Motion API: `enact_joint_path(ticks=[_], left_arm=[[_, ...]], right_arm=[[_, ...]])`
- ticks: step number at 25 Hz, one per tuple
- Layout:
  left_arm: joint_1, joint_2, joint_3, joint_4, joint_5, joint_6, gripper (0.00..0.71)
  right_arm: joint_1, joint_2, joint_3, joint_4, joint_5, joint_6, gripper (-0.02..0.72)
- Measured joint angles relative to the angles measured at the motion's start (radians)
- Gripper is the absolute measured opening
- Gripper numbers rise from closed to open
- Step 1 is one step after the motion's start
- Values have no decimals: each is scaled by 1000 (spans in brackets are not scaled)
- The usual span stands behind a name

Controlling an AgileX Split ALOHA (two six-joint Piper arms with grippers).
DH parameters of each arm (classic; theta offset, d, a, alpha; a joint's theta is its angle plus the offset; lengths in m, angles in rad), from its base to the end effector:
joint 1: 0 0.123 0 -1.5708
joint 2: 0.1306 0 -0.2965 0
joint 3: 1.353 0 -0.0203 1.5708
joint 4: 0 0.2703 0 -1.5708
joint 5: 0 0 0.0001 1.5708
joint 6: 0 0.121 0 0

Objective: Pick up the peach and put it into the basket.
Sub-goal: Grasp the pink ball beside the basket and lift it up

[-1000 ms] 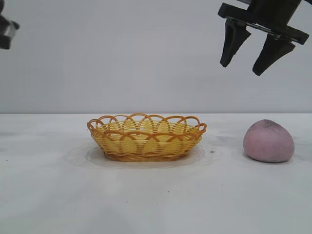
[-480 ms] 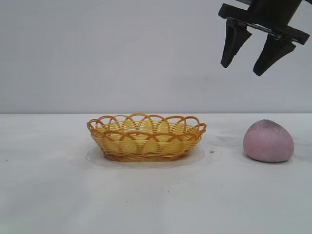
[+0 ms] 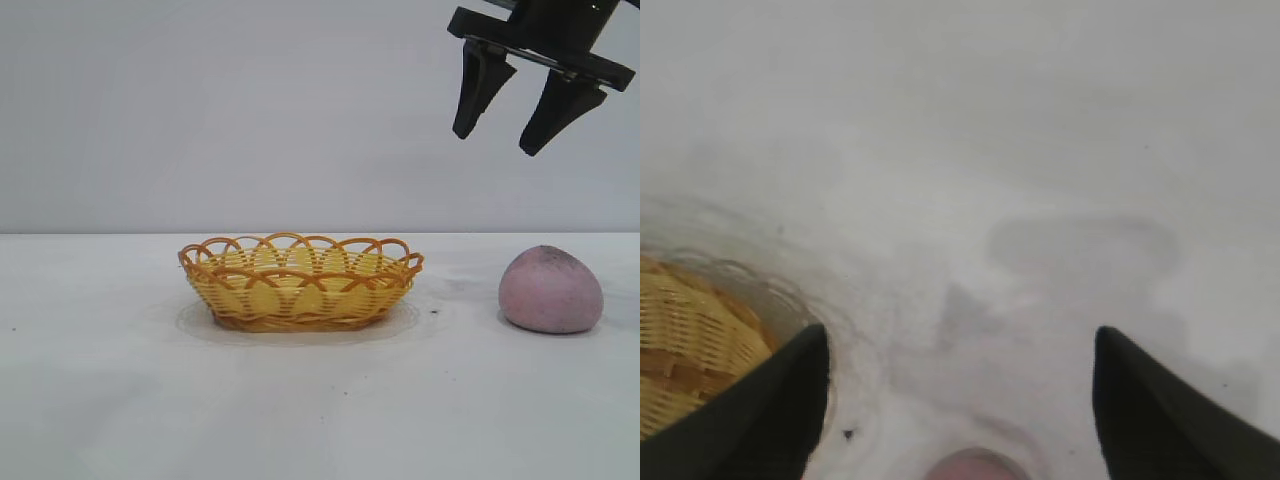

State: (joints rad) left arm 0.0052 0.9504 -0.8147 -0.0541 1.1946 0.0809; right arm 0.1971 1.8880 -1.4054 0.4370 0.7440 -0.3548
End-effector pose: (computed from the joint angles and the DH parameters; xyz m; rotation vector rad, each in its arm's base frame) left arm 0.1704 -0.0052 0.2774 0.0901 2.8100 -0.0553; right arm 0.4238 0.1200 0.2020 -0.3872 2.6282 0.4434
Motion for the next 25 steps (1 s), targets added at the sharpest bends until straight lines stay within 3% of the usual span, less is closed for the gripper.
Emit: enact_joint_path(ticks=[11, 17, 20, 25], left_arm=[[0, -557, 204, -2, 14, 0, 329], [0, -849, 255, -2, 9, 0, 329], [0, -950, 281, -2, 2, 0, 329], [0, -969, 307, 22, -30, -3, 329]], right_arm=[[0, 0, 0, 0, -2, 0, 465], [0, 0, 0, 0, 0, 0, 465], [0, 0, 0, 0, 0, 0, 465], [0, 2, 0, 2, 2, 0, 465]])
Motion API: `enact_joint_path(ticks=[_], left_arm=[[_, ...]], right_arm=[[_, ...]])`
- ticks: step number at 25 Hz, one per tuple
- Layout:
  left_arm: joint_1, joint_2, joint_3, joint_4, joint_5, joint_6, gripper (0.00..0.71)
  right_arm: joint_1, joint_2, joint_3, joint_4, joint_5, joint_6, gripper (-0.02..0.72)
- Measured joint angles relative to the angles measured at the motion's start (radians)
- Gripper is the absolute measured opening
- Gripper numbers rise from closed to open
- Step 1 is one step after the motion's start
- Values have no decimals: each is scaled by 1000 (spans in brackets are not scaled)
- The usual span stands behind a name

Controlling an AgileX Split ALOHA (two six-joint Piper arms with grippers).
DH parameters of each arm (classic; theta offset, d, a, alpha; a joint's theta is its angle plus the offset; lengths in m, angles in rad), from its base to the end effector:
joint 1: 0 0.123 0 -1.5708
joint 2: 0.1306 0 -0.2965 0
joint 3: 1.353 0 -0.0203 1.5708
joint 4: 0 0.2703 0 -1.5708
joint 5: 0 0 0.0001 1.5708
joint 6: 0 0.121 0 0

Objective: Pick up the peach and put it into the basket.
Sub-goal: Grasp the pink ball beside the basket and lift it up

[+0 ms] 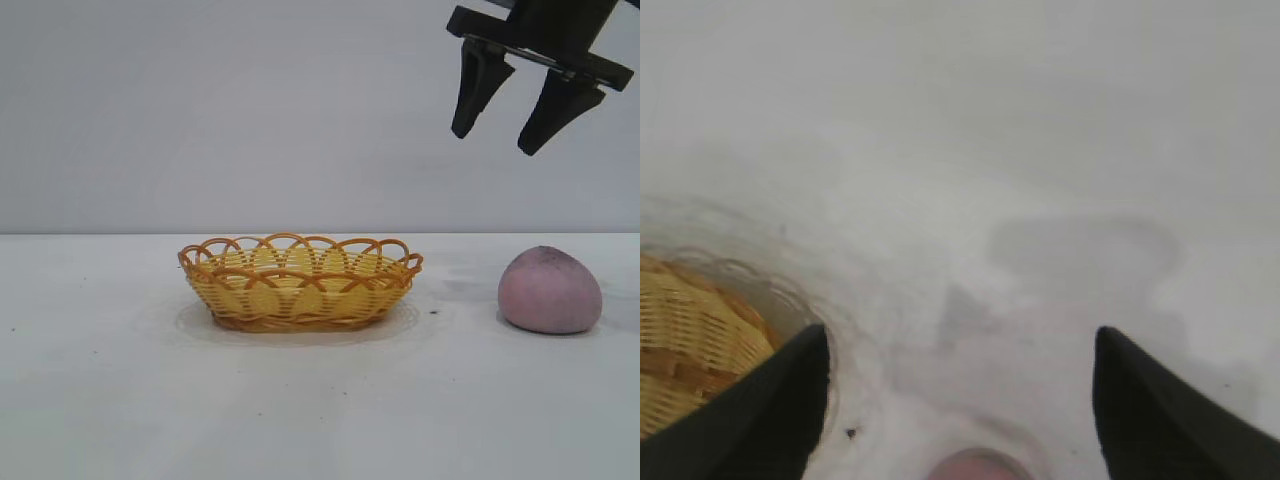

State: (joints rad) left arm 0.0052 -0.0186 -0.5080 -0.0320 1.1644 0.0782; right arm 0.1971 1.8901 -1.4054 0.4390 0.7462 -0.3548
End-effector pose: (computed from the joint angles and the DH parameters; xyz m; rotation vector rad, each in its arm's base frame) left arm 0.0177 -0.0035 0.2651 0.0814 2.1194 0.0108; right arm 0.4237 0.1202 0.2011 -0.3863 2.6320 0.4466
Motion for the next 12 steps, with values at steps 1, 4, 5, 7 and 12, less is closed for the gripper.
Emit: enact_joint_path(ticks=[1, 4, 5, 7, 12], left_arm=[[0, 0, 9, 2, -16, -2, 329], [0, 0, 21, 13, -29, -19, 329], [0, 0, 22, 20, -32, -21, 329], [0, 0, 23, 22, -38, -23, 329], [0, 0, 23, 24, -42, -23, 329]], right_arm=[[0, 0, 0, 0, 0, 0, 465], [0, 0, 0, 0, 14, -17, 465], [0, 0, 0, -2, 17, -24, 465], [0, 0, 0, -4, 30, -39, 465], [0, -2, 0, -43, 91, -54, 465]])
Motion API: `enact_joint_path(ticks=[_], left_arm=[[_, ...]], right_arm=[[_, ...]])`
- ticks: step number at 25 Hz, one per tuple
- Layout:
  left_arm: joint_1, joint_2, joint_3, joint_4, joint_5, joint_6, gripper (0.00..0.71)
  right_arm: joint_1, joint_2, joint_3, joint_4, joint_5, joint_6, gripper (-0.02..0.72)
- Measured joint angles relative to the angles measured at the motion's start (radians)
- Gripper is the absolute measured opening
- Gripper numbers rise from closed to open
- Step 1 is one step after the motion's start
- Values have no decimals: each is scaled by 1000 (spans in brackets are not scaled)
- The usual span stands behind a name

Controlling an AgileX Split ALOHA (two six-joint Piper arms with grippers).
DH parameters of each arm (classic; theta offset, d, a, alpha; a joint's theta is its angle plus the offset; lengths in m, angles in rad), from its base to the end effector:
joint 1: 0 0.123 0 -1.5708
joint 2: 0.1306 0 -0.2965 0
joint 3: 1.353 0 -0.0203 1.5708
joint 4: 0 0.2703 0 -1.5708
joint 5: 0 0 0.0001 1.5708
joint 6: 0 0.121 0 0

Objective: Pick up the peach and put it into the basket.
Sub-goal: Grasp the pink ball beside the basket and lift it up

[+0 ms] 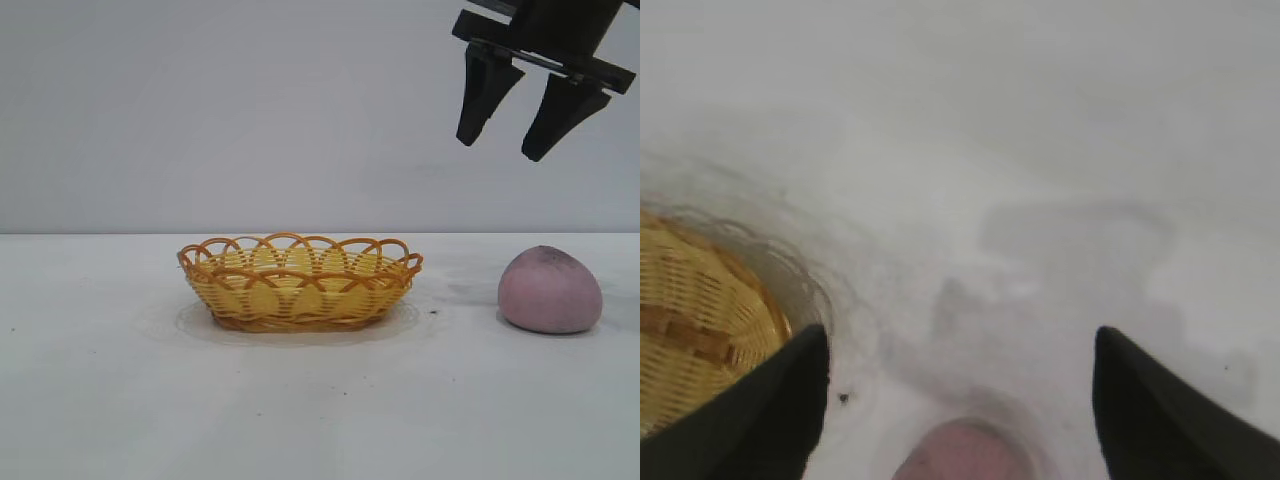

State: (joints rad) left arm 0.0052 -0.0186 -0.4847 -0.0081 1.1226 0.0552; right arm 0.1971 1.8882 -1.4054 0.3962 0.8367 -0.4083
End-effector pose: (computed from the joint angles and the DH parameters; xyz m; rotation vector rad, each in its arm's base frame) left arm 0.0228 -0.0008 0.2620 0.0533 2.1023 0.0265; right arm 0.4134 0.1179 0.1971 -0.5294 2.6929 0.4175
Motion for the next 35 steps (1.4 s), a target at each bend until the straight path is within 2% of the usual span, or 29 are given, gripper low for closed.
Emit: enact_joint_path(ticks=[5, 9, 11, 13, 14, 15, 18, 25, 26, 28, 30, 31, 32, 35], left_arm=[[0, 0, 0, 0, 0, 0, 329], [0, 0, 0, 0, 0, 0, 329], [0, 0, 0, 0, 0, 0, 329], [0, 0, 0, 0, 0, 0, 329], [0, 0, 0, 0, 0, 0, 329], [0, 0, 0, 0, 0, 0, 329], [0, 0, 0, 0, 0, 0, 329], [0, 0, 0, 0, -1, 0, 329], [0, 0, 0, 0, -1, 0, 329], [0, 0, 0, 0, -1, 0, 329], [0, 0, 0, 0, -1, 0, 329], [0, 0, 0, 0, -1, 0, 329], [0, 0, 0, 0, -1, 0, 329], [0, 0, 0, 0, -1, 0, 329]], right_arm=[[0, -6, 0, -73, 141, 78, 465], [0, -10, 0, -87, 247, 182, 465], [0, -11, 0, -91, 277, 210, 465], [0, -11, 0, -93, 295, 229, 465], [0, -7, 0, -93, 306, 235, 422], [0, -2, -1, -93, 319, 239, 415], [19, 39, -2, -122, 340, 255, 418], [73, 134, -2, -155, 307, 278, 418], [73, 144, -2, -164, 299, 286, 372], [73, 164, -2, -190, 289, 298, 370], [73, 175, -2, -203, 285, 302, 307], [73, 177, -2, -205, 285, 302, 312], [73, 179, -2, -205, 284, 302, 238], [73, 179, -14, -207, 295, 293, 77]])
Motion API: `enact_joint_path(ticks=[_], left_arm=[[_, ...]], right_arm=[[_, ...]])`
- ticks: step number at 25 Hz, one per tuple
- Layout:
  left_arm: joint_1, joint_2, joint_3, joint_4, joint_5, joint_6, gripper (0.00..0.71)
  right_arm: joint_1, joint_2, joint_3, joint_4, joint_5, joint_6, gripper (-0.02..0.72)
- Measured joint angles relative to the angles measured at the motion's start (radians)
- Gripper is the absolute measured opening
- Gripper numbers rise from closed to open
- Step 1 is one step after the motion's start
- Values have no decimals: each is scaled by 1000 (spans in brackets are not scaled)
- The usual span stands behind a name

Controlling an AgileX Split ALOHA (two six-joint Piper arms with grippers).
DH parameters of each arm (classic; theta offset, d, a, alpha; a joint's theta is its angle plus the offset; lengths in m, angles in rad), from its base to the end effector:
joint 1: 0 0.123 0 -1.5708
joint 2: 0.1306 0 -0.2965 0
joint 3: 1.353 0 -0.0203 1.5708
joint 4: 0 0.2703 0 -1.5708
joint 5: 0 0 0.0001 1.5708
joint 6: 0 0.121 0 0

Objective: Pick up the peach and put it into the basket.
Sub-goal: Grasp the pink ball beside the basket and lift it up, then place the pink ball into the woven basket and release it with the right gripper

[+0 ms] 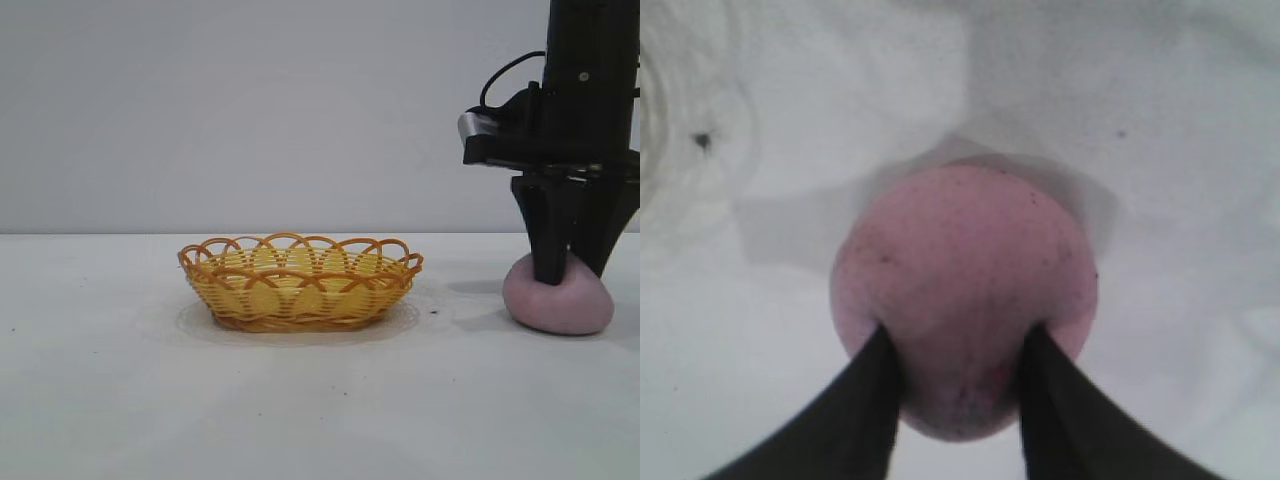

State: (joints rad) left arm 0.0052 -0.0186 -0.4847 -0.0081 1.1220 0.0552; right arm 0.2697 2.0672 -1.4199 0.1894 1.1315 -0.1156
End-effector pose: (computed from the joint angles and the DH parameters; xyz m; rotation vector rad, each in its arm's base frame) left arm 0.0228 -0.0008 0.2621 0.0532 2.1017 0.0265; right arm 0.3801 0.1265 0.1183 0.4396 -2.9673 -0.2356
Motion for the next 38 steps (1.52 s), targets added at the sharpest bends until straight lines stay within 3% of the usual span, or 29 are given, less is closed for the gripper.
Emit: enact_joint_path(ticks=[2, 3, 11, 19, 25, 32, 33, 35, 38], left_arm=[[0, 0, 0, 0, 0, 0, 329], [0, 0, 0, 0, 0, 0, 329], [0, 0, 0, 0, 0, 0, 329], [0, 0, 0, 0, 0, 0, 329], [0, 0, 0, 0, 0, 0, 329], [0, 0, 0, 0, 0, 0, 329], [0, 0, 0, 0, 0, 0, 329], [0, 0, 0, 0, 0, 0, 329], [0, 0, 0, 0, 0, 0, 329]], right_arm=[[0, 0, -25, -4, 28, -1, 57], [0, 0, -46, -6, 45, -1, 0], [20, -34, -274, 18, 81, -2, 0], [224, -37, -344, 44, 91, -2, 0], [323, 51, -344, 44, 28, -4, 0], [335, 130, -344, 37, -61, -4, 0], [335, 136, -344, 36, -65, -4, 57], [335, 137, -344, 36, -69, -4, 57], [335, 137, -344, 36, -73, -4, 188]])
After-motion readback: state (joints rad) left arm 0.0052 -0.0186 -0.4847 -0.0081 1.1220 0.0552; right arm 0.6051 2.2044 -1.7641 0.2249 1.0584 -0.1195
